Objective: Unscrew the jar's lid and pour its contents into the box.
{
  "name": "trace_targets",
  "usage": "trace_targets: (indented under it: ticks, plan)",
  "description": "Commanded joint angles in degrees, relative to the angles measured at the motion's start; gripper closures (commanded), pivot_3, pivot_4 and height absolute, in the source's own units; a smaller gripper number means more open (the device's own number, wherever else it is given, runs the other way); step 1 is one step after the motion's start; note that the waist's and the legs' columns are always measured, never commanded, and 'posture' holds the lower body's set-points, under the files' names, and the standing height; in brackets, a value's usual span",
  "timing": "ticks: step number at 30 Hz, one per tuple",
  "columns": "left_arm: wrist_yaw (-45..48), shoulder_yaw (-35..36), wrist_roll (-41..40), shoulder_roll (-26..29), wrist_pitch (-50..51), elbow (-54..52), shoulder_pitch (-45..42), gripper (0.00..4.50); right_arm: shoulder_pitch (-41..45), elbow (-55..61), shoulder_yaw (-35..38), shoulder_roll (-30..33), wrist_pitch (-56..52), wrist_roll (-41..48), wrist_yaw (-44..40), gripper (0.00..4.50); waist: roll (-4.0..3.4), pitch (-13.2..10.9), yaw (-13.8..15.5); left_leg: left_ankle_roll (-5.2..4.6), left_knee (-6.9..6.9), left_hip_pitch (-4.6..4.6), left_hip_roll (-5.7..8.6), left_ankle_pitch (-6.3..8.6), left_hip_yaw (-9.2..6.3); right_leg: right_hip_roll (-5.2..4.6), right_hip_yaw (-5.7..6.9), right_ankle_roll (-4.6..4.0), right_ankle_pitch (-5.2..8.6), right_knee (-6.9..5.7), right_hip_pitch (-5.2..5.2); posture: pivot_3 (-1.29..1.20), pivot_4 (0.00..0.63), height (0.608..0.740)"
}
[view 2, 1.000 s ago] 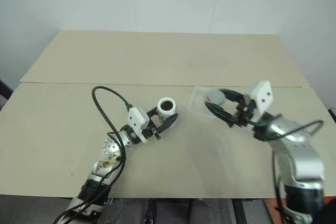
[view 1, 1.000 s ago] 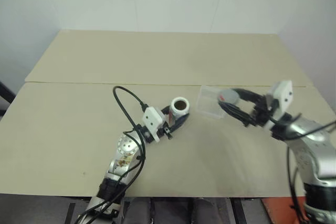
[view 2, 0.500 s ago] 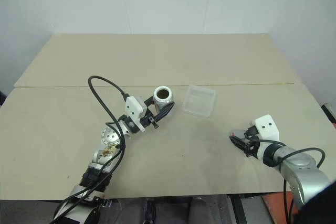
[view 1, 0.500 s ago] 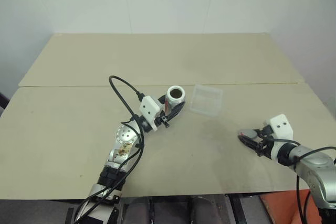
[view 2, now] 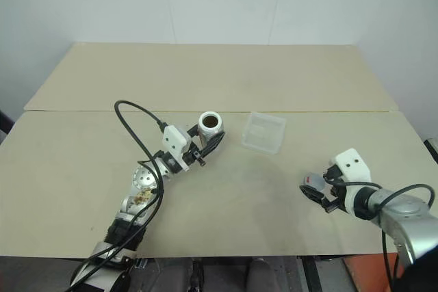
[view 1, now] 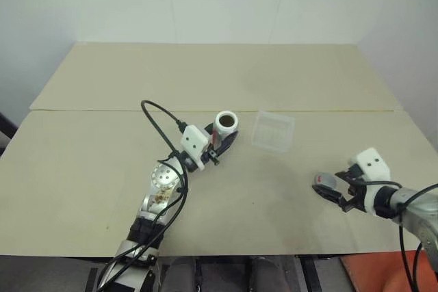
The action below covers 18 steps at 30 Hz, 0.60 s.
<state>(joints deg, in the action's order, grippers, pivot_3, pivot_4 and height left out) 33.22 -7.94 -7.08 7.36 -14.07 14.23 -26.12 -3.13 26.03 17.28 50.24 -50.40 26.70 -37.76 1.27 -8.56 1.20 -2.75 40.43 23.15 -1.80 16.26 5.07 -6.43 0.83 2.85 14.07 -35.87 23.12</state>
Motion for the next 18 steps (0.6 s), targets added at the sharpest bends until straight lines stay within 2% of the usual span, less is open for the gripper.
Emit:
trace_targets:
  ticks: [1,5,10,14,17,18]
  plan:
    - [-0.6,0.7,0.1,-1.3,-0.9,3.9,-6.4,2.57,2.3,6.9,5.0,3.0,0.5,2.5,-2.1,0.03,0.01,0.0,0.0,0.0,0.0,0.0,-0.01,0.0,-0.03,0.01,0.01,0.0,0.0,0.0,-0.01,0.0,0.15,0.74]
    - [-0.8,-0.9,4.5,-1.5,-3.0,17.0,-16.1,2.57,4.1,10.5,4.4,4.6,0.7,1.3,-1.0,0.03,0.02,0.0,0.2,-0.01,0.01,0.0,0.04,0.0,-0.05,0.01,0.04,0.02,-0.01,0.07,-0.05,0.0,0.15,0.74]
    - [-4.4,-3.6,12.1,-2.0,-8.7,37.4,-30.7,2.57,4.2,14.6,3.1,2.4,0.0,0.6,2.7,0.03,0.09,-0.1,0.3,0.02,0.01,0.18,0.07,-0.01,-0.05,0.01,0.12,0.05,0.0,0.08,0.03,0.0,0.15,0.74]
    - [-12.3,-6.8,19.6,-3.1,-12.1,50.1,-41.1,2.57,1.9,16.5,2.6,0.1,0.3,-0.6,5.3,0.03,0.18,-0.1,0.8,0.01,0.04,0.3,0.08,-0.01,-0.05,0.0,0.21,0.09,-0.01,0.08,0.04,0.0,0.15,0.74]
    - [-17.4,-12.0,27.3,-3.1,-15.7,55.4,-46.8,2.57,0.7,17.9,1.8,-1.8,0.2,-1.3,7.2,0.03,0.18,-0.1,1.0,-0.01,0.24,0.45,0.08,0.0,-0.04,0.0,0.26,0.14,0.0,0.08,0.08,0.0,0.15,0.74]
    - [-20.5,-15.7,32.0,-3.0,-16.7,56.8,-49.0,2.57,-0.1,18.7,1.7,-2.4,0.2,-1.8,8.0,0.03,0.18,-0.1,1.1,0.0,0.27,0.49,0.08,0.0,-0.04,0.0,0.28,0.15,-0.01,0.08,0.08,0.0,0.15,0.74]
